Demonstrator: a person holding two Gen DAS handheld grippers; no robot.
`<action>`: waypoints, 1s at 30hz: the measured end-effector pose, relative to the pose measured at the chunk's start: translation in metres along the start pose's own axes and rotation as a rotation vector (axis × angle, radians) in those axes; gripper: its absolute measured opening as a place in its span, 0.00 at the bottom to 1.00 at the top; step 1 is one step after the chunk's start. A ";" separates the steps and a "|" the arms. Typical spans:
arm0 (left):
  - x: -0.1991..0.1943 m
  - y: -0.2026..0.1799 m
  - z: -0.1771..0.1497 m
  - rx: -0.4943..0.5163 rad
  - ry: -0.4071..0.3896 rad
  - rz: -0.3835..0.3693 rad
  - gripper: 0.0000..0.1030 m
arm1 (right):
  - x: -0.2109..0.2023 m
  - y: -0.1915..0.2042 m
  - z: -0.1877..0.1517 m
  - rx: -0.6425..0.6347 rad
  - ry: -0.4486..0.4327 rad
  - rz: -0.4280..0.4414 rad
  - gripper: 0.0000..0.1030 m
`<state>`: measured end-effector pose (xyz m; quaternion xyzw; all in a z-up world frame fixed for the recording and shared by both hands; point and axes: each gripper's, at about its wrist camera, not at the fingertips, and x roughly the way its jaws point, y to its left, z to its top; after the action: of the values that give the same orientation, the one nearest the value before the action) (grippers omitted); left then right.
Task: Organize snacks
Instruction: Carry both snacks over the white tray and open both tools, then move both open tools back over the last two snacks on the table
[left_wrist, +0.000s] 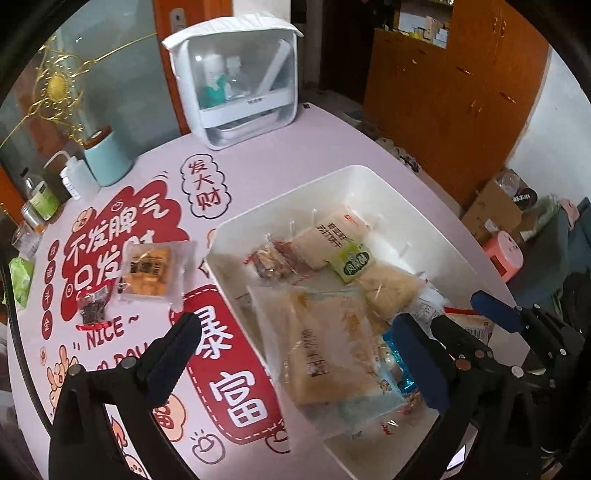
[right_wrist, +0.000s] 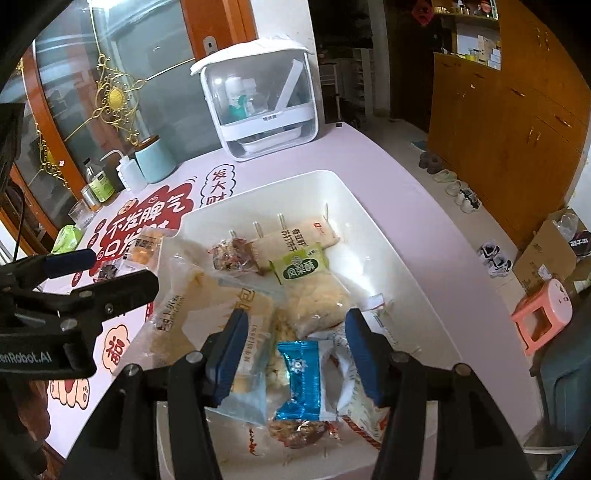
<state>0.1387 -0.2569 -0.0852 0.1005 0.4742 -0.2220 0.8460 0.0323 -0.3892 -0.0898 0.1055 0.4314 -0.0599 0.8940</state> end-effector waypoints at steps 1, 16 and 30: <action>-0.002 0.002 0.000 -0.004 0.000 -0.001 1.00 | 0.000 0.001 0.000 -0.001 -0.001 0.002 0.54; -0.049 0.040 -0.025 -0.110 -0.035 0.013 1.00 | -0.005 0.046 0.004 -0.060 -0.007 0.115 0.54; -0.125 0.161 -0.066 -0.227 -0.044 0.298 1.00 | 0.004 0.141 0.074 -0.148 -0.013 0.263 0.69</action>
<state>0.1082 -0.0546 -0.0209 0.0686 0.4574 -0.0416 0.8856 0.1192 -0.2703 -0.0287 0.0945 0.4114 0.0890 0.9021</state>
